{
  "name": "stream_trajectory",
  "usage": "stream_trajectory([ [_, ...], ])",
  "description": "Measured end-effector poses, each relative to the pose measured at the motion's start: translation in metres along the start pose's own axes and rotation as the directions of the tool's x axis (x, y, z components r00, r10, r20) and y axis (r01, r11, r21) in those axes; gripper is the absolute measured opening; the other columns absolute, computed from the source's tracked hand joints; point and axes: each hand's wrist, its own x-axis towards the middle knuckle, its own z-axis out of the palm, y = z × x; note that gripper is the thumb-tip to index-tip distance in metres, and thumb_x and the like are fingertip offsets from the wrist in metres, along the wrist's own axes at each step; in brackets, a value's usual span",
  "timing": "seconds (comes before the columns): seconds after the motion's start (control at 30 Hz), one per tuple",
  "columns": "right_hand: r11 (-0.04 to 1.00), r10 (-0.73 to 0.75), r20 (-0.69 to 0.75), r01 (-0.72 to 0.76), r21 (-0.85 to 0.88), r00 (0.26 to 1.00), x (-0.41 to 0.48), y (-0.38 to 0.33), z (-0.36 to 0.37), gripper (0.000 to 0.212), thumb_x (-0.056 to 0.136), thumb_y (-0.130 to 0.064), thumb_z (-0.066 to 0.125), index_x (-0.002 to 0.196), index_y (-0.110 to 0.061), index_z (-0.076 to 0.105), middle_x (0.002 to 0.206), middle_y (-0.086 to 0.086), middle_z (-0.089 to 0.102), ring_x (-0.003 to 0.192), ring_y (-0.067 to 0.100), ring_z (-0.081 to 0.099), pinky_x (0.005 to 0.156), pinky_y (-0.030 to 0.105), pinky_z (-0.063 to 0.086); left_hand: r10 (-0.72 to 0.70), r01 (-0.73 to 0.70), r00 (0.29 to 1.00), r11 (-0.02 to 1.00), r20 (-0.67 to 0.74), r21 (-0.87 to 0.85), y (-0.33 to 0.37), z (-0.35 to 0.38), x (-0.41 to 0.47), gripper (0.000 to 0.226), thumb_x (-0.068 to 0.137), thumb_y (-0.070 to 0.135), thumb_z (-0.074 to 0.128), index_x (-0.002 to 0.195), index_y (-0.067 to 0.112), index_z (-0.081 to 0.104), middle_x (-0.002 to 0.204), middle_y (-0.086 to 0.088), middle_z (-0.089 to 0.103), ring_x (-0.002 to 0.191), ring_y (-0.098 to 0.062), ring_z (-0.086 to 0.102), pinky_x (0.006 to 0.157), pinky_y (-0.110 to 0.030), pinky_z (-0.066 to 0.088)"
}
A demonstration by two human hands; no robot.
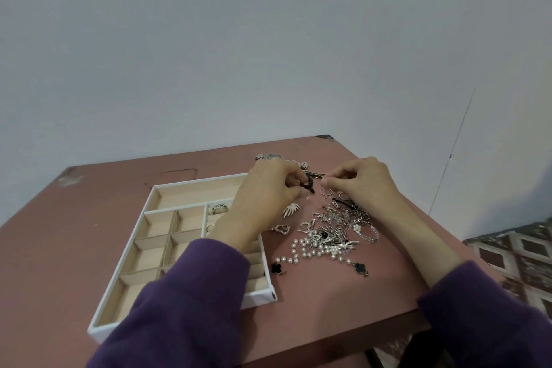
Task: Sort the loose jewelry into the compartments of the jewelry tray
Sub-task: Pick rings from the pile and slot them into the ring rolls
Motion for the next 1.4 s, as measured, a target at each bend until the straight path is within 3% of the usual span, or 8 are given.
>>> stream_trajectory([
  [0.1, 0.997, 0.005, 0.038, -0.008, 0.083, 0.999, -0.009, -0.008, 0.0, 0.005, 0.073, -0.023, 0.077, 0.069, -0.02, 0.075, 0.063, -0.001, 0.07, 0.06, 0.009, 0.06, 0.065, 0.025, 0.05, 0.002, 0.0, 0.998, 1.0, -0.07, 0.023, -0.006, -0.027, -0.015, 0.006, 0.076, 0.022, 0.072, 0.081, 0.025, 0.073, 0.064, 0.015, 0.06, 0.057, 0.001, 0.05, 0.055, -0.006, 0.034],
  [0.23, 0.962, -0.066, 0.114, 0.033, 0.271, 0.991, -0.023, -0.036, 0.009, 0.004, 0.077, -0.02, 0.073, 0.075, -0.022, 0.076, 0.062, -0.007, 0.07, 0.054, -0.003, 0.056, 0.051, 0.007, 0.04, -0.019, 0.025, 0.989, 0.999, -0.147, 0.038, -0.029, -0.061, -0.049, 0.006, 0.076, 0.028, 0.071, 0.072, 0.032, 0.07, 0.056, 0.027, 0.058, 0.063, 0.001, 0.053, 0.054, -0.009, 0.035],
  [0.3, 0.948, -0.125, 0.16, 0.07, 0.312, 0.979, -0.03, -0.05, 0.018, 0.005, 0.078, -0.018, 0.073, 0.078, -0.02, 0.076, 0.067, -0.006, 0.072, 0.059, -0.003, 0.06, 0.052, 0.007, 0.041, -0.022, 0.033, 0.982, 0.998, -0.187, 0.055, -0.04, -0.07, -0.06, 0.008, 0.075, 0.029, 0.071, 0.069, 0.034, 0.069, 0.06, 0.024, 0.061, 0.072, 0.0, 0.052, 0.055, -0.011, 0.034],
  [0.5, 0.921, -0.384, 0.271, 0.346, 0.178, 0.883, -0.042, -0.068, 0.058, 0.007, 0.075, -0.014, 0.075, 0.075, -0.021, 0.075, 0.065, -0.008, 0.064, 0.06, -0.002, 0.054, 0.058, 0.008, 0.037, -0.045, 0.04, 0.979, 0.999, -0.201, -0.03, -0.055, -0.072, -0.072, 0.008, 0.072, 0.025, 0.075, 0.068, 0.031, 0.071, 0.063, 0.019, 0.065, 0.066, -0.002, 0.053, 0.057, -0.006, 0.036],
  [0.6, 0.894, -0.447, 0.284, 0.437, 0.101, 0.848, -0.042, -0.067, 0.063, 0.008, 0.074, -0.01, 0.075, 0.073, -0.017, 0.075, 0.06, -0.014, 0.054, 0.062, -0.002, 0.052, 0.06, 0.007, 0.034, -0.04, 0.038, 0.981, 0.999, -0.191, -0.012, -0.057, -0.07, -0.072, 0.008, 0.072, 0.024, 0.075, 0.069, 0.031, 0.071, 0.063, 0.031, 0.06, 0.069, -0.003, 0.052, 0.056, -0.007, 0.035],
  [0.87, 0.9, -0.424, 0.343, 0.433, 0.054, 0.838, -0.04, -0.064, 0.059, 0.012, 0.071, -0.009, 0.076, 0.066, -0.02, 0.073, 0.068, -0.008, 0.059, 0.07, 0.006, 0.051, 0.066, 0.014, 0.037, -0.006, 0.012, 0.984, 1.0, -0.178, 0.029, -0.057, -0.068, -0.074, 0.005, 0.075, 0.03, 0.071, 0.071, 0.033, 0.07, 0.064, 0.02, 0.062, 0.073, -0.007, 0.052, 0.06, -0.017, 0.035],
  [1.27, 0.929, -0.345, 0.396, 0.371, 0.012, 0.851, -0.04, -0.064, 0.056, 0.008, 0.077, -0.024, 0.073, 0.068, -0.026, 0.072, 0.08, -0.005, 0.061, 0.079, 0.009, 0.053, 0.069, 0.011, 0.036, -0.025, 0.028, 0.986, 1.0, -0.164, 0.013, -0.058, -0.068, -0.074, 0.006, 0.074, 0.029, 0.073, 0.069, 0.032, 0.07, 0.059, 0.021, 0.059, 0.074, -0.006, 0.05, 0.058, -0.014, 0.031],
  [1.4, 0.936, -0.331, 0.396, 0.352, 0.02, 0.857, -0.04, -0.064, 0.057, 0.006, 0.078, -0.018, 0.07, 0.073, -0.021, 0.068, 0.078, -0.002, 0.064, 0.071, 0.005, 0.053, 0.067, 0.012, 0.039, -0.026, 0.027, 0.988, 1.0, -0.152, 0.008, -0.058, -0.068, -0.074, 0.006, 0.073, 0.031, 0.073, 0.069, 0.034, 0.07, 0.063, 0.035, 0.056, 0.07, -0.001, 0.049, 0.056, -0.009, 0.032],
])
